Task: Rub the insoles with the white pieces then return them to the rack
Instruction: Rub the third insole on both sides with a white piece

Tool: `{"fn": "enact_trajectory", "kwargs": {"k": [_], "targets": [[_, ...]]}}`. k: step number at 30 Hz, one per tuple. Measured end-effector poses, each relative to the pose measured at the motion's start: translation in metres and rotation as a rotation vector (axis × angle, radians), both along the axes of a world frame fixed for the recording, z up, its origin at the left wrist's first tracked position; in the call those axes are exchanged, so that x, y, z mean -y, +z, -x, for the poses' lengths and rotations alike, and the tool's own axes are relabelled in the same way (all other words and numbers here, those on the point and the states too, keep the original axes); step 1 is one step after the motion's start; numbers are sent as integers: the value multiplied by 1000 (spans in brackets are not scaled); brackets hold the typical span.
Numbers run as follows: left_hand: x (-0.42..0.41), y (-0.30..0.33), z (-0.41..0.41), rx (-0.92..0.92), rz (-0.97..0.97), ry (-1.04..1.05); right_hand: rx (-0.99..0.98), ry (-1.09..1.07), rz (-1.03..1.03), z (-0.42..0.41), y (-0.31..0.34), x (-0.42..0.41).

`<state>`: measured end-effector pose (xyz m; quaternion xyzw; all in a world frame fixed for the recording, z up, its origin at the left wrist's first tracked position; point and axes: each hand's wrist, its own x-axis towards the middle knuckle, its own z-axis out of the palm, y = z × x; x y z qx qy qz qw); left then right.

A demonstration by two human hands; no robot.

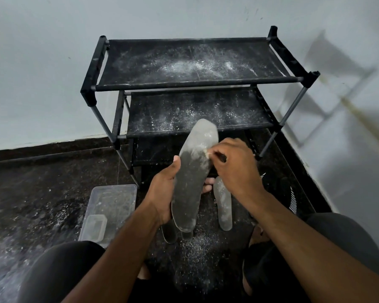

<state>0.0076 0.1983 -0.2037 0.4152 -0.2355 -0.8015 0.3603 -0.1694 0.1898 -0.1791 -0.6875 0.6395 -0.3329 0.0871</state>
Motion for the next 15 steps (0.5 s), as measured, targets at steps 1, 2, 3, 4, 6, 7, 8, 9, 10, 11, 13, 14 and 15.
{"fn": "enact_trajectory", "kwargs": {"k": [1, 2, 3, 4, 6, 7, 8, 9, 10, 11, 13, 14, 15], "targets": [[-1, 2, 1, -23, -8, 8, 18, 50, -11, -4, 0, -3], [-1, 4, 3, -35, -15, 23, 25, 112, -22, -10, -1, -8], [-1, 5, 4, -46, -21, 31, 17, 177, -36, -15, -3, -11], [-2, 7, 5, -54, -28, 36, -10, 229, -53, -18, -4, -14], [-2, 5, 5, -45, -36, 61, -63, 234, -54, -18, -5, -11], [-1, 3, 4, -31, -32, 71, -60, 185, -36, -14, -5, -8], [-1, 2, 3, -9, -25, 66, -47, 116, -20, -8, -4, -4], [0, 0, 1, 12, -16, 52, -28, 52, -3, -3, -2, -1], [0, 1, 1, 19, -14, 38, -8, 18, -2, -1, -1, 0], [-1, 1, 1, 14, -26, 44, 15, 28, -16, -2, -1, -2], [-1, 2, 3, -27, -44, 75, 44, 141, -61, -11, -2, -10], [-1, 2, 4, -43, -49, 76, 24, 198, -62, -16, -3, -14], [-1, 2, 4, -50, -50, 76, -2, 227, -56, -17, -4, -14]]}}
